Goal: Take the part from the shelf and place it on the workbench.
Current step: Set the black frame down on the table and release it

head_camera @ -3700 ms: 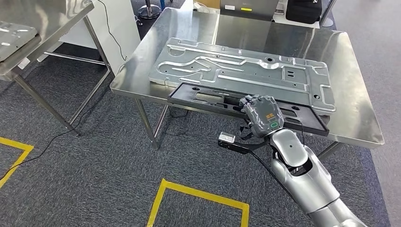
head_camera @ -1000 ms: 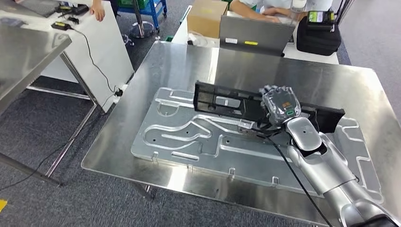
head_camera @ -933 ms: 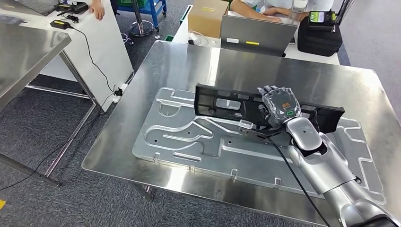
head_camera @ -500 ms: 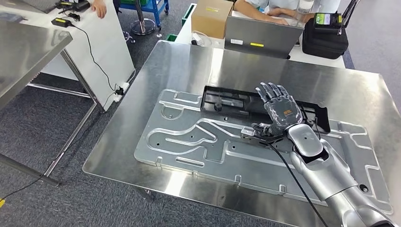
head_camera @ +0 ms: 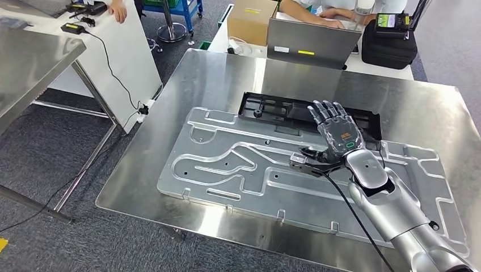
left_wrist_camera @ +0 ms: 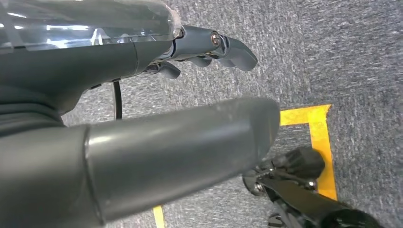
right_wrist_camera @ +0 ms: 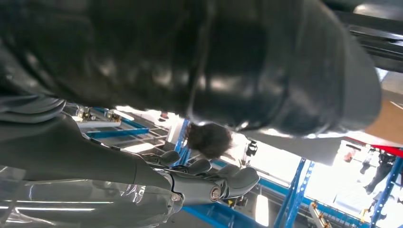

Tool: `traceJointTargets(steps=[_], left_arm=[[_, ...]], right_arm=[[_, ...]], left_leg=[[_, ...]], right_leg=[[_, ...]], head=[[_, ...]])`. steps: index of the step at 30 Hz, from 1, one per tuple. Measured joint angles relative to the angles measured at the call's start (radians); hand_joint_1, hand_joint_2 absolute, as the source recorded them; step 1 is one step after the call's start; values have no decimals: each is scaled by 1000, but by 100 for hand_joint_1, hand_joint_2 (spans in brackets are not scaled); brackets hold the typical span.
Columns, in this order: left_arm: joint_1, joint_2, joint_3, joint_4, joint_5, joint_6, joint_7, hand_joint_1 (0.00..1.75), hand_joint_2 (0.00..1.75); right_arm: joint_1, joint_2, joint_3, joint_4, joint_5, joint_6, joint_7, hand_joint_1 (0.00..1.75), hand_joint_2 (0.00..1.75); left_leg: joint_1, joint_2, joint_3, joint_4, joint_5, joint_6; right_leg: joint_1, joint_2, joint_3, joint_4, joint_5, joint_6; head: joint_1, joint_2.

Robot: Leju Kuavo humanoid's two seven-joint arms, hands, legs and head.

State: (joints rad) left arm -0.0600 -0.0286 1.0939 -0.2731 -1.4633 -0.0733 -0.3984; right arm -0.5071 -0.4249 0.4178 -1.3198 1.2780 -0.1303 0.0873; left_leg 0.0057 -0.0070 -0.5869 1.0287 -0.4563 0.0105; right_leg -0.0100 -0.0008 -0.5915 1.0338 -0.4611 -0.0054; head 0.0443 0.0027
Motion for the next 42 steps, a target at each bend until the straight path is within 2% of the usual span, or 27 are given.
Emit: traceJointTargets(steps=[2,4,6,8,9,10,11,14,15,18,19,20,22,23,24,25,26,28,30,31,33,35,38,39,40,41,42], left_arm=[[1,0,0,0,2,-3,0,0,0],[1,0,0,0,4,-5,-1,0,0],[-1,0,0,0,6,-6,-1,0,0],[-1,0,1,0,7,-7,-1,0,0],[-1,-1,1,0,7,-8,-1,0,0],[0,-1,1,0,8,-8,-1,0,0],[0,-2,1,0,8,-9,-1,0,0],[0,-3,1,0,8,-11,-1,0,0],[0,-4,1,0,9,-11,-1,0,0],[1,-4,1,1,10,-11,-1,0,0],[1,-5,1,1,10,-12,-1,0,0],[2,-5,1,1,10,-12,-1,0,0],[1,-5,1,1,11,-12,0,0,0],[1,-5,1,1,12,-12,0,0,0],[1,-5,1,1,14,-12,0,0,0],[0,-6,1,1,15,-12,1,0,0],[1,-6,1,1,15,-12,1,0,0],[-1,-5,1,1,16,-12,1,0,0],[-3,-4,1,1,17,-11,1,0,0],[-4,-4,1,1,18,-11,1,0,0],[-4,-5,2,1,21,-11,3,0,0],[-2,-6,2,1,27,-11,4,0,0],[3,-11,4,1,37,-10,4,0,0],[6,-13,5,1,41,-10,4,0,0],[10,-15,6,1,44,-10,4,0,0],[14,-17,8,1,46,-9,4,0,0],[18,-20,10,1,49,-9,4,0,0]], right_arm=[[2,0,-1,0,1,0,-4,0,0],[4,0,-4,0,2,0,-6,0,0],[5,-1,-7,0,2,0,-6,0,0],[9,-1,-9,2,2,0,-7,0,0],[12,-1,-9,4,2,0,-7,0,0],[14,-1,-9,6,2,0,-7,0,0],[15,-1,-10,7,2,0,-7,0,0],[14,-1,-12,7,2,0,-7,0,0],[14,-1,-14,7,2,0,-7,0,0],[15,-1,-15,7,2,0,-7,0,0],[16,0,-15,7,2,0,-7,0,0],[16,0,-15,7,2,0,-7,0,0],[20,0,-15,7,2,0,-6,0,0],[25,0,-15,7,2,0,-6,0,0],[32,0,-15,7,2,0,-4,0,0],[39,0,-15,7,2,-1,-2,0,0],[45,1,-15,7,2,-2,2,0,0],[56,1,-16,7,2,-4,8,0,0],[64,1,-20,6,3,-6,11,0,0],[70,2,-22,5,3,-9,13,0,0],[96,4,-31,1,4,-18,20,0,0],[138,8,-47,-7,1,-35,33,0,0],[226,26,-83,-24,-15,-79,47,0,0],[264,36,-97,-32,-19,-97,49,0,0],[302,49,-111,-39,-22,-112,50,0,0],[340,61,-123,-46,-22,-124,50,0,0],[374,72,-134,-51,-22,-134,50,0,0]], left_leg=[[-1,0,-1,-6,8,10],[3,2,-3,-17,22,23],[4,5,-12,-25,36,34],[4,5,-30,-25,49,38],[4,5,-40,-24,55,37],[4,5,-50,-22,62,35],[4,5,-59,-20,68,32],[3,3,-81,-10,85,18],[3,2,-84,-8,91,11],[3,0,-89,-11,107,-8],[4,0,-96,-1,90,-13],[6,1,-108,27,55,-18],[7,2,-140,141,-52,-26],[8,2,-152,208,-91,-29],[7,2,-156,260,-108,-31],[7,2,-144,281,-101,-30],[6,2,-115,265,-80,-26],[1,2,-13,142,-50,-9],[-7,1,75,12,-58,7],[-11,1,94,-22,-66,12],[-12,2,93,-38,-50,21],[-6,4,82,-52,-24,35],[-4,5,43,-56,12,45],[-3,5,27,-54,23,43],[-2,5,11,-50,32,41],[-1,5,-6,-44,40,37],[1,5,-24,-36,47,33]], right_leg=[[0,1,-3,-2,5,12],[-3,1,-8,12,-15,22],[-5,1,-34,89,-86,30],[-6,1,-73,209,-162,35],[-6,1,-79,245,-175,38],[-8,1,-68,245,-166,39],[-9,1,-37,208,-142,40],[-9,2,83,22,-83,34],[-7,4,99,-9,-81,29],[-4,4,86,-17,-66,6],[-5,2,78,-18,-56,-3],[-7,0,67,-20,-44,-11],[-5,-2,41,-19,-22,-21],[-3,-3,26,-17,-11,-22],[-1,-4,11,-15,-1,-22],[1,-5,-4,-12,8,-22],[4,-6,-18,-9,16,-22],[8,-7,-40,-4,32,-19],[9,-8,-50,-2,47,-11],[7,-8,-52,-3,55,-4],[4,-10,-51,-8,66,9],[3,-7,-62,17,24,20],[-2,-2,-100,170,-118,32],[-5,-2,-105,220,-137,36],[-7,-2,-98,248,-131,39],[-11,-2,-77,245,-105,42],[-14,-2,-39,209,-74,45]], head=[[0,0],[0,0],[0,0],[0,0],[0,0],[0,0],[0,0],[0,0],[0,0],[0,0],[0,0],[-1,0],[-1,0],[-1,0],[-1,0],[-1,0],[-1,0],[-1,0],[-1,0],[-1,0],[-1,0],[-1,0],[0,0],[0,0],[0,0],[0,0],[0,0]])
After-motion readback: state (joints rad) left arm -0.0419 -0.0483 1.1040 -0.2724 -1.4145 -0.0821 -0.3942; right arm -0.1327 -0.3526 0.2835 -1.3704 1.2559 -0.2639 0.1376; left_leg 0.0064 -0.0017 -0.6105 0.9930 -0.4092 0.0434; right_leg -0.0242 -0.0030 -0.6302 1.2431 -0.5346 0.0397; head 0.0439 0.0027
